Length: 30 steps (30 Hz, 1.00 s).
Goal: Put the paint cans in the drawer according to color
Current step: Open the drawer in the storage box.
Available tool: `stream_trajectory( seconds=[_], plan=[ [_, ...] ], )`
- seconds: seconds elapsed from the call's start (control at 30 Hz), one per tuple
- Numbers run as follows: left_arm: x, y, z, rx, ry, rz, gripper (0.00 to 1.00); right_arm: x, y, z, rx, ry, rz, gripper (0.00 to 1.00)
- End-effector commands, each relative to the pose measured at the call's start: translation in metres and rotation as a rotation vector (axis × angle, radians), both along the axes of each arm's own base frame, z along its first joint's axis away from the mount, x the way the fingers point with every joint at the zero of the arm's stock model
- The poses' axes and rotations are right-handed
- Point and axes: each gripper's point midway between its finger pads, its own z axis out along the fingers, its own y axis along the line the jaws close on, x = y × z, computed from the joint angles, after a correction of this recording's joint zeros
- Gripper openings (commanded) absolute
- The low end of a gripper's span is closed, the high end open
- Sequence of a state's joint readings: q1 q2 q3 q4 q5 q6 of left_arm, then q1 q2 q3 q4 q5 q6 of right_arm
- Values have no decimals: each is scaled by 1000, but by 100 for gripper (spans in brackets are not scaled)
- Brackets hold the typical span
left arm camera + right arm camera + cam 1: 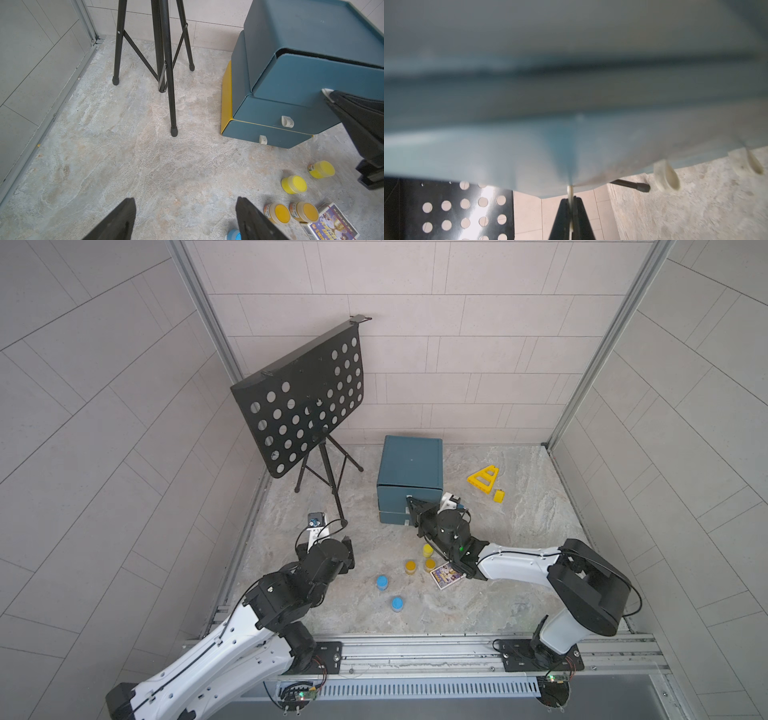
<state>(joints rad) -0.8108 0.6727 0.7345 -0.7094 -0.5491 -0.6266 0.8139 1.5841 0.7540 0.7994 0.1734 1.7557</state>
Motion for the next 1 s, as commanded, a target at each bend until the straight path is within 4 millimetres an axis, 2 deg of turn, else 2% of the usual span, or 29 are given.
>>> stream_trajectory(
  seconds=[0.0, 0.23, 0.33, 0.47, 0.53, 0.6, 0.7, 0.97],
  plan=[
    [-1, 2, 6, 21, -1, -16, 83, -21, -5, 4, -44, -8, 23, 0],
    [-8, -13, -7, -13, 60, -94, 83, -48, -11, 1, -59, -14, 71, 0],
    [-14, -6, 8, 1, 70, -92, 83, -57, -15, -7, -81, -6, 81, 0],
    [-20, 8, 40, 21, 27, -88, 84, -65, -19, -13, -98, -2, 90, 0],
    [-21, 17, 49, 53, 0, -69, 84, -68, -20, -15, -103, 0, 95, 0],
    [-19, 22, 47, 88, -15, -50, 85, -71, -20, -18, -105, 2, 107, 0],
    [-18, 18, 42, 84, 0, -61, 85, -79, -22, -21, -104, 5, 115, 0],
    [-19, 21, 41, 88, -6, -56, 86, -98, -40, -19, -118, 4, 113, 0]
  ],
)
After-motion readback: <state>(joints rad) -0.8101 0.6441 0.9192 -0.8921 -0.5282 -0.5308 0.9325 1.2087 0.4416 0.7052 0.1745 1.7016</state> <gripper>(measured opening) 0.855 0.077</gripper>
